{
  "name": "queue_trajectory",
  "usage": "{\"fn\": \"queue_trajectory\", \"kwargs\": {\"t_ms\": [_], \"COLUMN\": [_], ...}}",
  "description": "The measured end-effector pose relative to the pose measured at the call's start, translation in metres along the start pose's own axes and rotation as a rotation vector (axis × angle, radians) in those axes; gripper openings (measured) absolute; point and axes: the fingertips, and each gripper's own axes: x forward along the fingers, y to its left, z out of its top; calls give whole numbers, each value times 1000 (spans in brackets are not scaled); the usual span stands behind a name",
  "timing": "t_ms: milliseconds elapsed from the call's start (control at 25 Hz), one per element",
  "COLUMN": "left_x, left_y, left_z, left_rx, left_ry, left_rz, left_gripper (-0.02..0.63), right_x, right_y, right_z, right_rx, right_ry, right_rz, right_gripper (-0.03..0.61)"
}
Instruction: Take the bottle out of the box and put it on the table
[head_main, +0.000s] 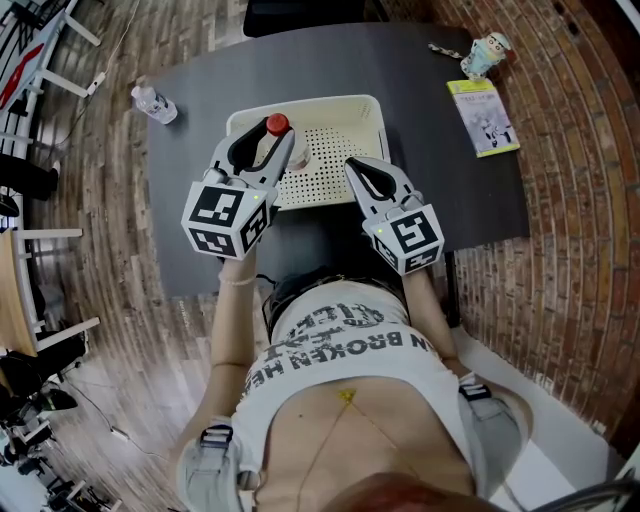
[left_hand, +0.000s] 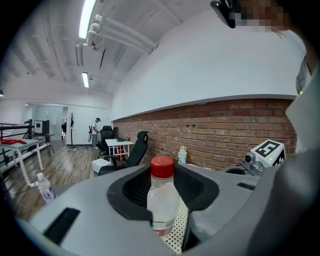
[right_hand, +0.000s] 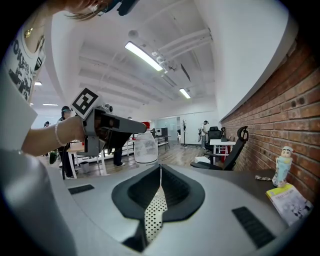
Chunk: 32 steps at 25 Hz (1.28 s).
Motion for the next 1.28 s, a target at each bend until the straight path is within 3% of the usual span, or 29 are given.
{"fn": "queue_trajectory", "kwargs": {"t_ms": [760, 1280], "left_x": [-29, -101], "left_y": [29, 103], "left_z": [-5, -6], "left_rx": [-29, -49], "left_ry": [-23, -63], "left_rz": [21, 153], "left_gripper": [144, 143], "right_x": [12, 39], "right_y": [14, 41], "right_z": [0, 5], "right_rx": [-12, -33], "right_ry": [26, 32], "right_rz": [-17, -12], "right_gripper": [11, 10]}}
